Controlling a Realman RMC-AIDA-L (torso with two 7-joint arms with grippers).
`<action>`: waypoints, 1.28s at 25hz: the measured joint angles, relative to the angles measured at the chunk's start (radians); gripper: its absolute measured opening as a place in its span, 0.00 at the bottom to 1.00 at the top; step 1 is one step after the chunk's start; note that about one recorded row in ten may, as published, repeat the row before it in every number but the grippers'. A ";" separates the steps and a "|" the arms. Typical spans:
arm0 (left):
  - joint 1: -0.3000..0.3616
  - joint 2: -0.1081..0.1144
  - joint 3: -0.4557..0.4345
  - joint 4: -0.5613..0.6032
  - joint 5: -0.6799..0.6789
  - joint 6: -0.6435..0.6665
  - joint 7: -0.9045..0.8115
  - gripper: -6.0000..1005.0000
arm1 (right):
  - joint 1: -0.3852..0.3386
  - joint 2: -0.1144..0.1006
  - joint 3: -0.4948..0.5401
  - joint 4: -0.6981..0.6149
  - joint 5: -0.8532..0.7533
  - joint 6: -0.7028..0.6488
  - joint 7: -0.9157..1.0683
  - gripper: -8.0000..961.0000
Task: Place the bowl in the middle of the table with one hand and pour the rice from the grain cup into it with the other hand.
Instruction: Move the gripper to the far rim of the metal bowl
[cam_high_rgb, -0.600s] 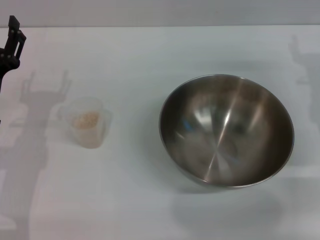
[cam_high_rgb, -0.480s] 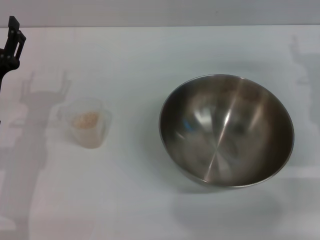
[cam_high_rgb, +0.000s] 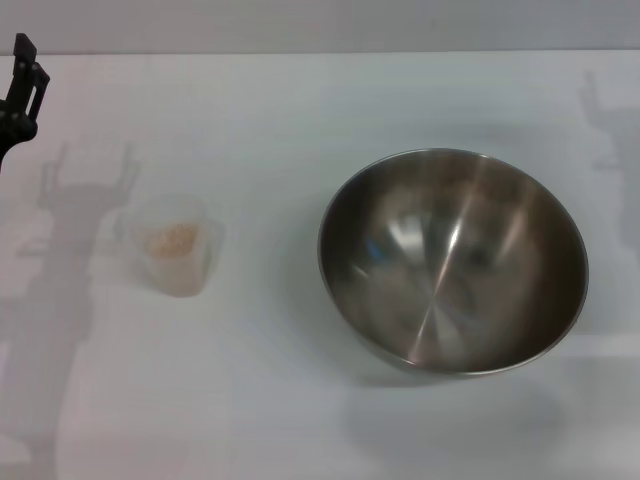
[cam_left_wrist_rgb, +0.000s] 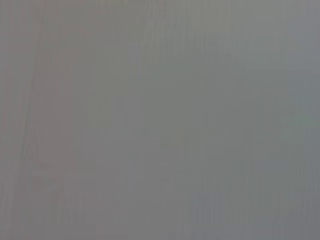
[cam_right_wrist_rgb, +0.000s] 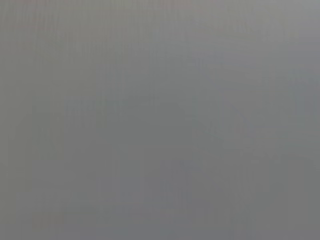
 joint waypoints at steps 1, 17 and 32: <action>0.000 0.000 0.000 0.000 0.000 0.000 0.001 0.83 | 0.001 0.000 0.000 0.000 0.000 0.000 0.000 0.79; -0.009 0.001 0.000 0.000 0.000 0.007 0.007 0.83 | 0.006 -0.002 -0.002 -0.009 -0.004 0.000 0.000 0.79; -0.014 0.006 -0.008 0.021 0.000 -0.005 0.008 0.83 | -0.161 -0.023 0.265 -0.581 -0.447 0.659 -0.007 0.79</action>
